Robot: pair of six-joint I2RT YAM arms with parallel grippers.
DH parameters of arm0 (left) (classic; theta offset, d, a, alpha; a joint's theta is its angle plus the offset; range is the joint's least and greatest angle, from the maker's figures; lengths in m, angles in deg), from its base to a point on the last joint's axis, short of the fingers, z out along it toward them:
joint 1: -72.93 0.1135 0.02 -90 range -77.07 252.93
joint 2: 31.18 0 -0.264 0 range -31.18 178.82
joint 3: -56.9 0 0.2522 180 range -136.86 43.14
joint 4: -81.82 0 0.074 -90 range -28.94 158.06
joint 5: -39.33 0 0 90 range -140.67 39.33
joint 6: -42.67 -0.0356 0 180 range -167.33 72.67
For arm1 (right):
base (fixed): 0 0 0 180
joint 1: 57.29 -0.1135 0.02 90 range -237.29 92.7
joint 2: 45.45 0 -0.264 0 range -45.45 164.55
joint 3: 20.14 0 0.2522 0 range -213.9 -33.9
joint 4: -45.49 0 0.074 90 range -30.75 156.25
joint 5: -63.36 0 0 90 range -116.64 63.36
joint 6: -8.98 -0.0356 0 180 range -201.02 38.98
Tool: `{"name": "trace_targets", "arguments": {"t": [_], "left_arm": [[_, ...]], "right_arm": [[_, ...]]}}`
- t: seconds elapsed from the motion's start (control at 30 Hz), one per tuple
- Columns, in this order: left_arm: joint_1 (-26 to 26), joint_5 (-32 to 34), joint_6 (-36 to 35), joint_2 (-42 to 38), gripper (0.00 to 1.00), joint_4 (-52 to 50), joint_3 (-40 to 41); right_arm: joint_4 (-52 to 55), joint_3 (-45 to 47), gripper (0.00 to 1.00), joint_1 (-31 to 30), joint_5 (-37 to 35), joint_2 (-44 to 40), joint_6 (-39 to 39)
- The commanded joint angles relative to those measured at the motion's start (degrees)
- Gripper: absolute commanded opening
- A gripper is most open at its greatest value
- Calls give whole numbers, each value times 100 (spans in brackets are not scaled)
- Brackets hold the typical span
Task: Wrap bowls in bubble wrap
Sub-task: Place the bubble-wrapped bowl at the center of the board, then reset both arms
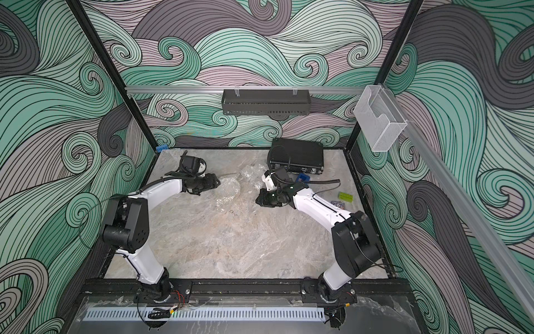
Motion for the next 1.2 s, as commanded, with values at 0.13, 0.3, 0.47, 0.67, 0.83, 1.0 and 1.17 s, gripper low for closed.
{"name": "trace_targets", "arguments": {"t": [0.13,0.3,0.47,0.67,0.83,1.0,1.17], "left_arm": [[66,1175,360,-1958,86,-127,677],[28,2823,285,-3728,90,131,1781],[17,4153,-446,-5403,95,1665,3594],[19,4586,-1522,-5553,95,3074,4695],[118,4739,-1957,-4010,97,4080,4833],[316,4298,-2550,-2400,99,4971,4412],[882,2956,-2309,-1459,99,6047,4386]], "right_arm": [[15,358,27,390,-464,-790,234],[-22,1004,49,624,-2095,-1754,809],[-1209,2217,77,811,-3281,-2883,1281],[-2979,3838,99,827,-4426,-4187,2026],[-4166,4485,99,1165,-5034,-3945,2701],[-5839,4826,99,2190,-4851,-2439,2034],[-6565,4323,95,2349,-4657,-1370,2741]]}}
